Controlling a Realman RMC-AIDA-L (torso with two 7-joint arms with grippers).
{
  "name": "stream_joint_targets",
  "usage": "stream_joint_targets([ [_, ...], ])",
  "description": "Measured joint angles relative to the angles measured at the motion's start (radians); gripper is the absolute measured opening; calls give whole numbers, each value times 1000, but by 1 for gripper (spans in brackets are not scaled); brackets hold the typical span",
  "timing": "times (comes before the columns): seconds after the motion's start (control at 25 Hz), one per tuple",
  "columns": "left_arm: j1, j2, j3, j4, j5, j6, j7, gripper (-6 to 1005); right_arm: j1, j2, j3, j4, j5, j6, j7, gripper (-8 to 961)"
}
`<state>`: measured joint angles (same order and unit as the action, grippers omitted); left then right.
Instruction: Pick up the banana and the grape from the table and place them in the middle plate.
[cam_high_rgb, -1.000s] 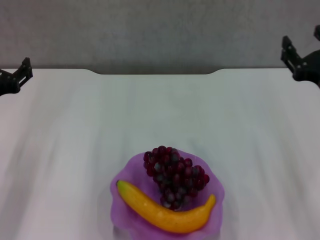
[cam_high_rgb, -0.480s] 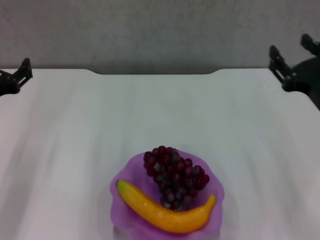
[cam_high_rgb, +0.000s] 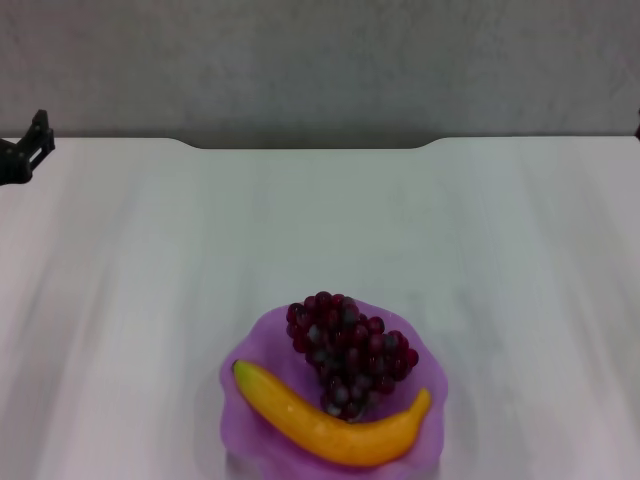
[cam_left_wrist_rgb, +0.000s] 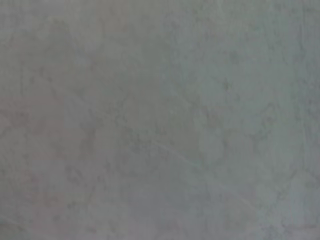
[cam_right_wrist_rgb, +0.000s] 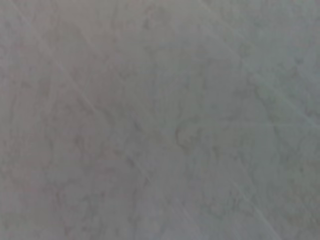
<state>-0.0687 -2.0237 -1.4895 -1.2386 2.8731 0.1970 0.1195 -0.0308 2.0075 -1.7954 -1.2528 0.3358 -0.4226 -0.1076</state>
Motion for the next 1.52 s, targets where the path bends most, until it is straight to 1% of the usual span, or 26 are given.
stream_joint_targets([
  [0.52, 2, -5, 2, -12, -2, -1, 2, 847, 1, 0, 2, 3, 0, -3, -1, 675],
  [1.52, 16, -4, 8, -54, -2, -5, -1, 847, -8, 0, 4, 2, 2, -3, 0, 676],
])
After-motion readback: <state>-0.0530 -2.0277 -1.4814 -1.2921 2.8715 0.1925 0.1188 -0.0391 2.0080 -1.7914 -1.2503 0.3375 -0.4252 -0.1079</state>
